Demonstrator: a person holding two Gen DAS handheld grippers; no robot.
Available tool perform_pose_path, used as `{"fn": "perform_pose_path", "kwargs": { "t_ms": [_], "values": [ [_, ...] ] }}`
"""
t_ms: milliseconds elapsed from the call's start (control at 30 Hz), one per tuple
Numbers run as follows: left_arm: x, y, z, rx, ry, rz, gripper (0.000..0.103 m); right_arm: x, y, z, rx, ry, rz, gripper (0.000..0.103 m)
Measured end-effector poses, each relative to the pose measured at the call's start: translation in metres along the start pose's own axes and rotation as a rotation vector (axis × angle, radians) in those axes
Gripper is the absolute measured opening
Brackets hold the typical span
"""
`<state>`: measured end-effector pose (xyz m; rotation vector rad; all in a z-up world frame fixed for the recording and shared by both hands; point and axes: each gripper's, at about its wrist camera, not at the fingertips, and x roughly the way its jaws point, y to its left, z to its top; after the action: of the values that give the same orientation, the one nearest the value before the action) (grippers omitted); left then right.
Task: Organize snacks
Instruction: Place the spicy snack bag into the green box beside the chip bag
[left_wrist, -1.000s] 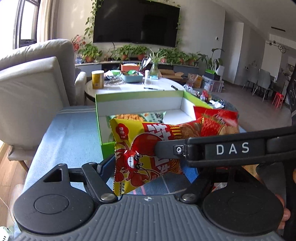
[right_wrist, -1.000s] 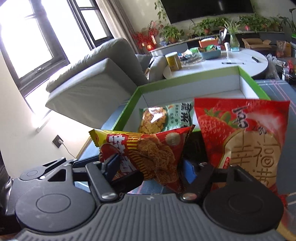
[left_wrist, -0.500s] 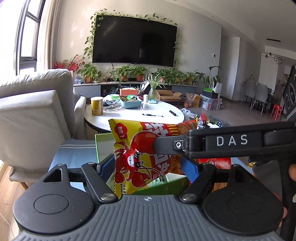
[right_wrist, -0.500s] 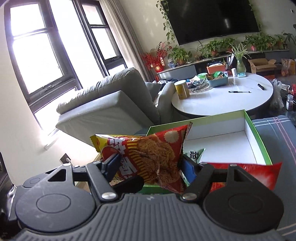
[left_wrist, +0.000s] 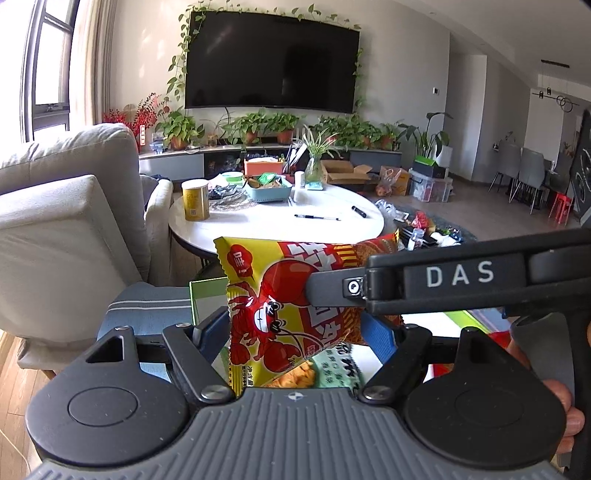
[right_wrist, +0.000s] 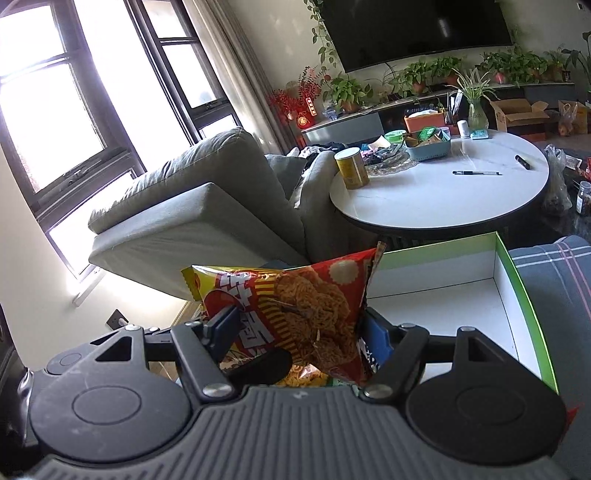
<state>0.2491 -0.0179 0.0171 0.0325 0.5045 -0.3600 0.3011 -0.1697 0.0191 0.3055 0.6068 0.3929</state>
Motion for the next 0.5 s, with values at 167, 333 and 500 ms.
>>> {"fn": "perform_pose_path", "kwargs": {
  "t_ms": [167, 333, 500],
  "values": [
    [0.024, 0.012, 0.0, -0.028, 0.033, 0.003, 0.073, 0.024, -0.008, 0.005, 0.016, 0.042, -0.007, 0.067],
    [0.045, 0.022, -0.002, -0.051, 0.07, 0.009, 0.073, 0.044, -0.01, 0.008, 0.013, 0.082, -0.026, 0.067],
    [0.053, 0.029, -0.007, -0.076, 0.115, 0.006, 0.073, 0.057, -0.01, 0.005, 0.009, 0.114, -0.05, 0.068]
  ]
}}
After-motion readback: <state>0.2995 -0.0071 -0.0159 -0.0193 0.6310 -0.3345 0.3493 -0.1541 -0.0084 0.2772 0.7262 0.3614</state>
